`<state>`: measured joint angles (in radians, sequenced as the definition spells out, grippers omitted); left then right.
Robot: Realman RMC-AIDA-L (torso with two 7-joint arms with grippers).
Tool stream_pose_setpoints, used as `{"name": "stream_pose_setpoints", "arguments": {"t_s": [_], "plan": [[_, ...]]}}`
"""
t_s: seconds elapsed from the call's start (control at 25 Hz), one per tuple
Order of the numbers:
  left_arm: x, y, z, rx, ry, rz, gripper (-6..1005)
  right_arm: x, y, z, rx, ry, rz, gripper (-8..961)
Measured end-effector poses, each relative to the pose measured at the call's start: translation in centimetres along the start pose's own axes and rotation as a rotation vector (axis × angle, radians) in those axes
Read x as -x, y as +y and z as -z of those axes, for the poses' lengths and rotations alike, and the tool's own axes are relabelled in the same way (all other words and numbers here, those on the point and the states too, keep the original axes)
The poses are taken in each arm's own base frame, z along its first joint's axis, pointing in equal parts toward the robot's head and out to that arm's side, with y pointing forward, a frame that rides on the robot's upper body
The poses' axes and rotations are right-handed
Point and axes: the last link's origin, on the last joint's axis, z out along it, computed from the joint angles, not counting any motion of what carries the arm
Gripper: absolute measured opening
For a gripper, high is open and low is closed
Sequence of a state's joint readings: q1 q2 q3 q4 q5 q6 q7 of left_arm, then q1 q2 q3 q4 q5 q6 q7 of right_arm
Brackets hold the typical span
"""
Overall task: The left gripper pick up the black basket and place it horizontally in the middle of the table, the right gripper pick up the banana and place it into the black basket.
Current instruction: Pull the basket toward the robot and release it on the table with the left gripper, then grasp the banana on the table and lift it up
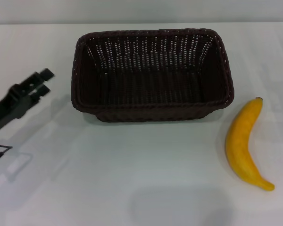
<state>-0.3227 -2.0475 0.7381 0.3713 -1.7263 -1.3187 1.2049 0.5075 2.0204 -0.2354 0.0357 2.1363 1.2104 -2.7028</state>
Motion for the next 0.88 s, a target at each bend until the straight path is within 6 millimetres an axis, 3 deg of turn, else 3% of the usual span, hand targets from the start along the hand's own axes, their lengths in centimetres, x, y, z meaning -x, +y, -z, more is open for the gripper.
{"name": "stream_pose_setpoints", "arguments": {"t_s": [0.2, 0.36, 0.44, 0.48, 0.56, 0.88], "plan": [[-0.8, -0.6, 1.4, -0.013, 0.106, -0.056, 736, 0.0, 0.1, 0.0, 0.009, -0.002, -0.031, 829], [-0.8, -1.4, 2.9, -0.041, 0.275, -0.119, 734, 0.3, -0.9, 0.5, 0.011, 0.005, -0.241, 829], [-0.8, -1.4, 2.9, -0.041, 0.275, -0.119, 733, 0.3, -0.9, 0.5, 0.011, 0.005, -0.241, 829], [-0.7, -2.3, 4.0, -0.089, 0.399, -0.165, 733, 0.6, -1.6, 0.7, 0.021, 0.009, -0.281, 829], [-0.9, -2.8, 4.6, -0.133, 0.456, -0.203, 732, 1.5, -3.3, 1.2, 0.021, 0.006, -0.356, 829], [-3.5, -4.1, 5.6, -0.329, 0.629, -0.397, 729, 2.8, -6.3, 2.9, 0.053, 0.084, -0.566, 829]]}}
